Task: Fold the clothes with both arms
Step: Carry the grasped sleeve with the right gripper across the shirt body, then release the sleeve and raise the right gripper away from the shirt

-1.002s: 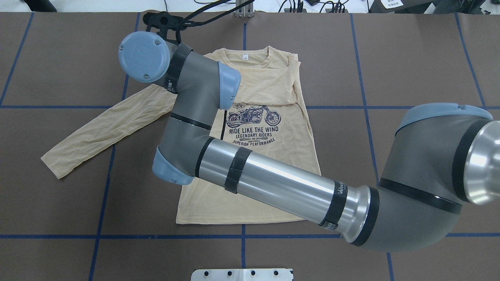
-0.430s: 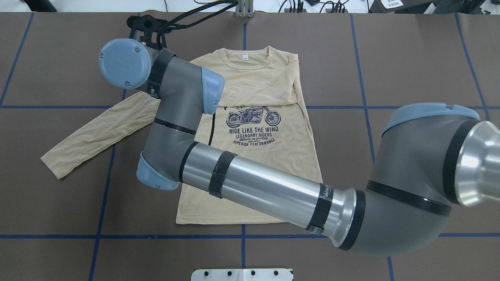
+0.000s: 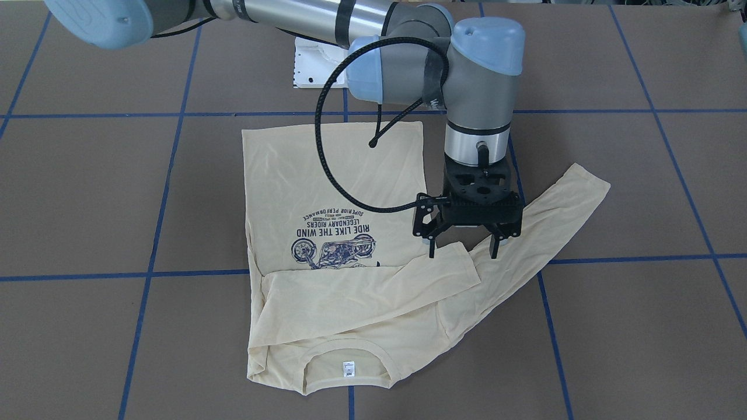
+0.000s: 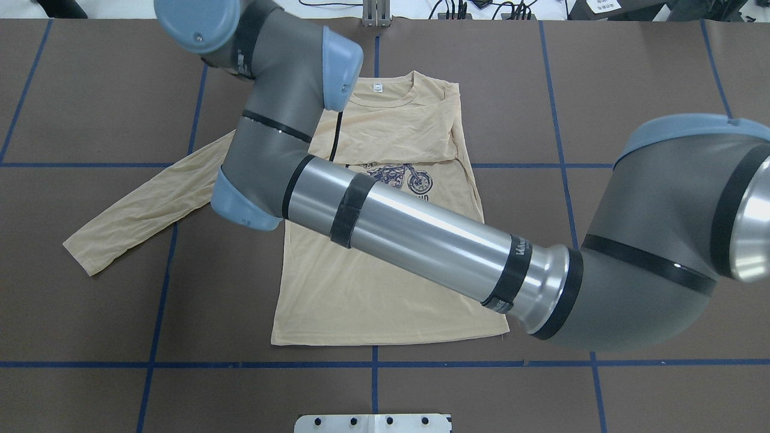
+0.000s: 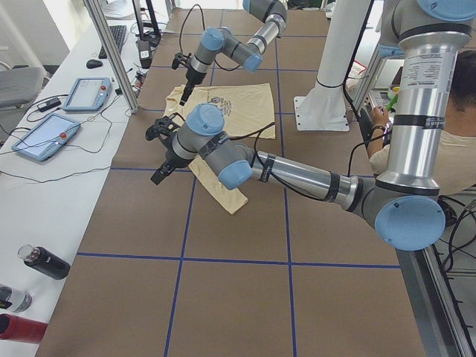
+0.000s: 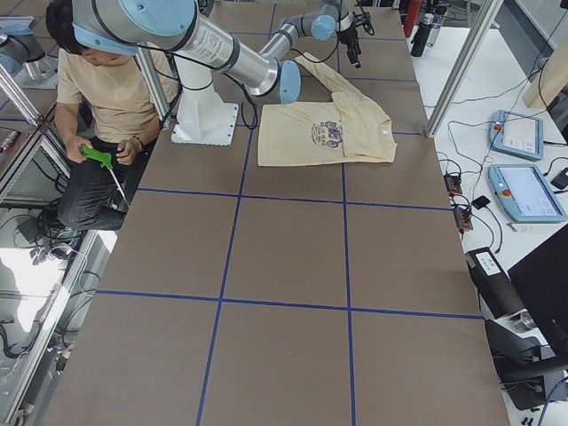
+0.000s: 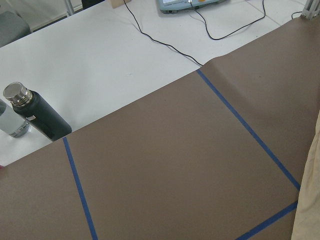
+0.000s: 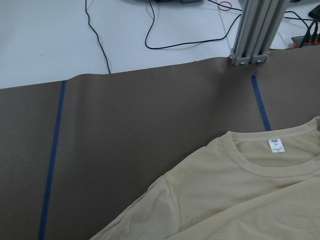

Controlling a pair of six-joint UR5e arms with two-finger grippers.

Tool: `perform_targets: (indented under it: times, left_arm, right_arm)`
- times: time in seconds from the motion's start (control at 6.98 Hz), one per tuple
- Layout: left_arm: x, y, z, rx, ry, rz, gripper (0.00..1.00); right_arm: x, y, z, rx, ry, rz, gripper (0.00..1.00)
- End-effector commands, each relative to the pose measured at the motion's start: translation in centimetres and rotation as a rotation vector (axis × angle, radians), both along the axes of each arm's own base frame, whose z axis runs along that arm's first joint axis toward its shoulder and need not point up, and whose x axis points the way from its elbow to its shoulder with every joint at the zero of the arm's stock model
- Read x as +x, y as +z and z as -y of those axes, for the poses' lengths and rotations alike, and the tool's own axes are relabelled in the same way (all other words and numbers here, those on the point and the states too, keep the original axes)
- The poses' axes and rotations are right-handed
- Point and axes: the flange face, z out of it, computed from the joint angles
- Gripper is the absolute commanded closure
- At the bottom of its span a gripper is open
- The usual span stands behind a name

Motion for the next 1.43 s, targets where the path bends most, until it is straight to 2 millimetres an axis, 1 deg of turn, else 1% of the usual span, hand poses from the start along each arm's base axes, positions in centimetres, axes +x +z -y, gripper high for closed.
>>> perform_targets:
  times: [0.0,0.14,0.29,0.43,0.57,0.72,0.86,1.0,1.15,1.29]
  left_arm:
    - [7.7,-0.7,-0.9,-0.068,0.037,-0.122,0.00]
    - [11.5,0.1,-3.1,-0.113,0.011,-0.188,0.00]
    - [14.7,2.7,-5.6,-0.127,-0.046,-0.184,0.00]
    - [15.2,4.9,-8.0,-0.145,-0.046,-0.183,0.00]
    - [14.4,7.3,-10.6,-0.152,-0.040,-0.183,0.00]
    - [13.7,8.9,-12.3,-0.146,-0.063,-0.168,0.00]
    - [15.0,9.4,-12.7,-0.172,-0.094,-0.166,0.00]
    - [17.0,9.9,-13.6,-0.219,-0.108,-0.178,0.00]
    - [18.8,10.5,-14.6,-0.253,-0.126,-0.175,0.01]
    - [20.3,11.6,-15.3,-0.303,-0.142,-0.177,0.13]
  right_arm:
    - [10.2,7.8,2.3,-0.019,-0.103,-0.045,0.00]
    - [16.5,12.9,0.8,0.013,-0.135,-0.039,0.00]
    - [23.8,17.8,-1.6,0.047,-0.187,-0.068,0.00]
    - [29.9,22.0,-3.8,0.080,-0.252,-0.118,0.00]
    - [34.3,26.8,-5.7,0.098,-0.313,-0.149,0.00]
    - [38.4,30.7,-7.5,0.112,-0.354,-0.177,0.00]
    - [41.5,33.7,-8.8,0.107,-0.383,-0.197,0.00]
    - [44.3,36.9,-9.8,0.119,-0.405,-0.175,0.00]
    - [47.8,40.5,-11.2,0.147,-0.411,-0.100,0.00]
    - [50.3,42.8,-12.3,0.143,-0.407,-0.060,0.00]
